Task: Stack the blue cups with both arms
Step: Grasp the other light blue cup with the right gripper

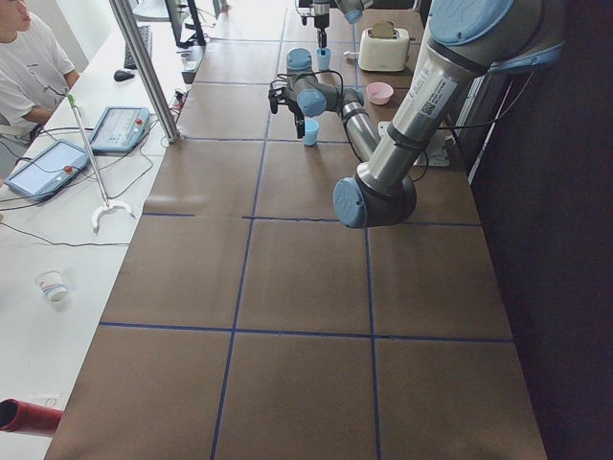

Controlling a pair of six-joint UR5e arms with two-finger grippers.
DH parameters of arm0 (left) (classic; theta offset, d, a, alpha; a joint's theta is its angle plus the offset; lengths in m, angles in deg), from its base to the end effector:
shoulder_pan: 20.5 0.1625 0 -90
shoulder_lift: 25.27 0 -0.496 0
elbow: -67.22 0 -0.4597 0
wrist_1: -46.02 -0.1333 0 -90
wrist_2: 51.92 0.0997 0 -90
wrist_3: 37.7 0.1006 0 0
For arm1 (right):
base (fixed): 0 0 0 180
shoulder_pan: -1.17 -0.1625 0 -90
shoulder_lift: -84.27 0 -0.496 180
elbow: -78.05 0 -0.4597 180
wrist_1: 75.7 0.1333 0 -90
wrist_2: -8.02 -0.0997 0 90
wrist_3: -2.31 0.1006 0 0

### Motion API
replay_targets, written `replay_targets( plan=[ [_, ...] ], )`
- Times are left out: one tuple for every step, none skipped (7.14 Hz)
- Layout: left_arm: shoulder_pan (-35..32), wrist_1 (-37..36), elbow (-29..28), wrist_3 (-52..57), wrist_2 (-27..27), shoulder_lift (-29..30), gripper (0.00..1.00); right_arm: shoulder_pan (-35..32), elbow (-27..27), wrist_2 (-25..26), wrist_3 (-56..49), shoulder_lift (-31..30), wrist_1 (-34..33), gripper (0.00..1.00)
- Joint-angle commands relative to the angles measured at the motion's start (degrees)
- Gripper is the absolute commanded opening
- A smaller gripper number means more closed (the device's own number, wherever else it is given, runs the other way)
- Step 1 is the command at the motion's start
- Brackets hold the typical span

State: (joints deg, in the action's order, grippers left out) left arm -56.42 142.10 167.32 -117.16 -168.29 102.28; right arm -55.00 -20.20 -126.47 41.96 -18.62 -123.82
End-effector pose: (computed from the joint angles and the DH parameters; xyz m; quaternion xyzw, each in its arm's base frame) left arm 0.5502 -0.5080 0.1889 -0.0134 0.4846 -0.0902 0.8700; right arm -0.2097 -0.4257 0.6800 0.0222 -0.4643 -0.0762 0.8821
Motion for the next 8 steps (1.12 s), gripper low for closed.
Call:
replay_targets(
  plan=[
    [-0.03,-0.02,0.70,0.00,0.00,-0.55,1.00,0.27,0.52,-0.07,-0.01,0.06,-0.13,0.07],
    [-0.03,0.07,0.70,0.00,0.09,-0.55,1.00,0.27,0.43,-0.07,-0.09,0.06,-0.05,0.00],
    [-0.38,0.07,0.70,0.00,0.00,-0.55,1.00,0.27,-1.66,-0.77,-0.01,0.32,-0.31,0.00],
    [-1.08,0.07,1.66,0.09,-0.09,-0.64,1.00,0.27,-6.38,-1.73,2.86,2.41,-3.27,0.00],
    [-1.87,0.07,3.59,0.09,-0.18,-1.08,1.00,1.57,-8.60,-2.35,15.42,9.92,-6.61,0.00],
    [-2.92,0.15,7.43,0.17,-0.26,-3.69,1.00,7.85,-8.45,-0.35,28.95,19.04,-7.25,0.00],
    [-6.32,0.24,10.34,0.35,-1.40,-5.54,1.00,13.22,-8.27,4.45,38.66,25.83,-7.43,0.00],
    [-10.01,0.59,11.16,0.70,-5.67,-7.48,1.00,18.06,-8.10,9.63,44.41,33.91,-13.70,0.00]
  ],
)
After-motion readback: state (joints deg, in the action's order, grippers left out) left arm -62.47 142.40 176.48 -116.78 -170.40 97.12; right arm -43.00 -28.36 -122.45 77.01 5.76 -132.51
